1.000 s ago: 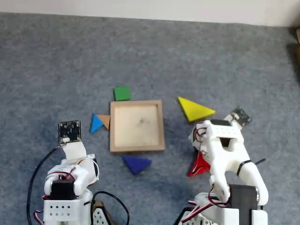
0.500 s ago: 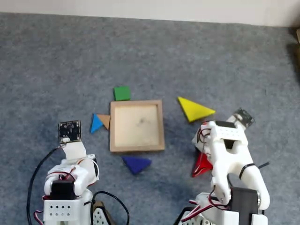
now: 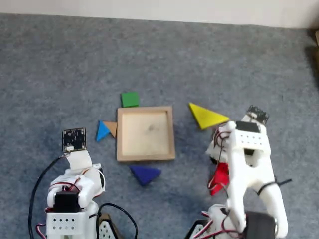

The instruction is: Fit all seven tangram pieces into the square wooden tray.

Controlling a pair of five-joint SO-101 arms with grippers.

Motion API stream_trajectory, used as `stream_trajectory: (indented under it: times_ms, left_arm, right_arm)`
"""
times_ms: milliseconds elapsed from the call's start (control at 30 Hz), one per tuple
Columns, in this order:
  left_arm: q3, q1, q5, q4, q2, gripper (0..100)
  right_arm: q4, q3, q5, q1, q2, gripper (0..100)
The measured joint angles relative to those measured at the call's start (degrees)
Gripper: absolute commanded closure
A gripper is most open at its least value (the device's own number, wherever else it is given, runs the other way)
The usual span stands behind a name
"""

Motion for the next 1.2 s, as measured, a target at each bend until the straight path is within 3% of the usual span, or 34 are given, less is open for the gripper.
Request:
stream_trajectory:
  times_ms: [367,467,667,1000,1200]
  left_arm:
    - [0.0,0.0,0.0,0.0,0.0,100]
    - [0.0,0.0,0.0,0.0,0.0,100]
    - [0.0,0.0,0.0,0.0,0.0,100]
    - [0.0,0.0,0.0,0.0,0.0,100]
    - [0.0,0.0,0.0,0.0,0.0,100]
  right_arm:
    - [0.97,0.0,7.47,-5.1,-9.93,85.4]
    - [0.97,0.0,7.3,-4.92,-9.93,79.1]
    - [0.97,2.11,-3.34,-5.1,-9.93,60.1]
    - [-12.75,13.19,-8.35,-5.1,-9.93,59.1]
    - [-14.77,13.98,-10.73,-5.1,-9.93,59.1]
